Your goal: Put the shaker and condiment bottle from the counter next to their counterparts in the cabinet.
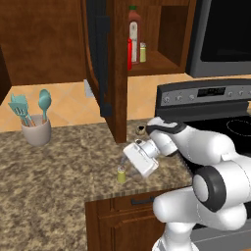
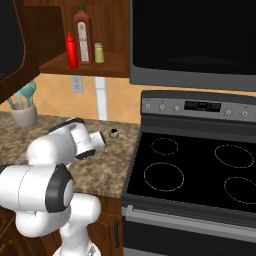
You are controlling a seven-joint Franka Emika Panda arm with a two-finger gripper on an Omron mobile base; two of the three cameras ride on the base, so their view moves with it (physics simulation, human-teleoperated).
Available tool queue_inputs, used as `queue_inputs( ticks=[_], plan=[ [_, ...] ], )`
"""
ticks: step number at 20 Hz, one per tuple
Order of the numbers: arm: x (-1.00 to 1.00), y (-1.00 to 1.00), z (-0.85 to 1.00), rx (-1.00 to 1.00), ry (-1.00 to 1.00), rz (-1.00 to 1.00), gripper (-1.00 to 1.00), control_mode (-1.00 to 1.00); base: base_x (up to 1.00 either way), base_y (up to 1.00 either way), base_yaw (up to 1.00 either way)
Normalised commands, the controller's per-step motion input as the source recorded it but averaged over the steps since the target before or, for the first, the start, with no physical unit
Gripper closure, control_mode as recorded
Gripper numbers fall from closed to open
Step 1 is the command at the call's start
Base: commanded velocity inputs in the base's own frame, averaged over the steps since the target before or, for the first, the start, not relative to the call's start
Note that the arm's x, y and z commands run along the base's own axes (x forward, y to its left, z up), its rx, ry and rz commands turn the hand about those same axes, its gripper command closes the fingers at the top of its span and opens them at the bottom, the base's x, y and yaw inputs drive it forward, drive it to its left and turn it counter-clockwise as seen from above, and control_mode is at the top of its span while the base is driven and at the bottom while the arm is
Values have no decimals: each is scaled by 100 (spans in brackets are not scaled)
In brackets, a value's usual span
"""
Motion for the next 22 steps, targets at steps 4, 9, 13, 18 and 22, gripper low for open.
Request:
queue_inputs(
  ticks=[4, 9, 13, 18, 22],
  plan=[
    [7, 0, -33, 0, 0, 5, -100, -100, 0, 0, 0],
    [10, 0, -21, 0, 0, 4, -100, -100, 0, 0, 0],
    [3, -1, -3, 2, 0, 3, -100, -100, 0, 0, 0],
    [0, -3, 0, 5, 0, 3, -100, -100, 0, 0, 0],
    [0, 0, 0, 3, 0, 1, -100, -100, 0, 0, 0]
  ],
)
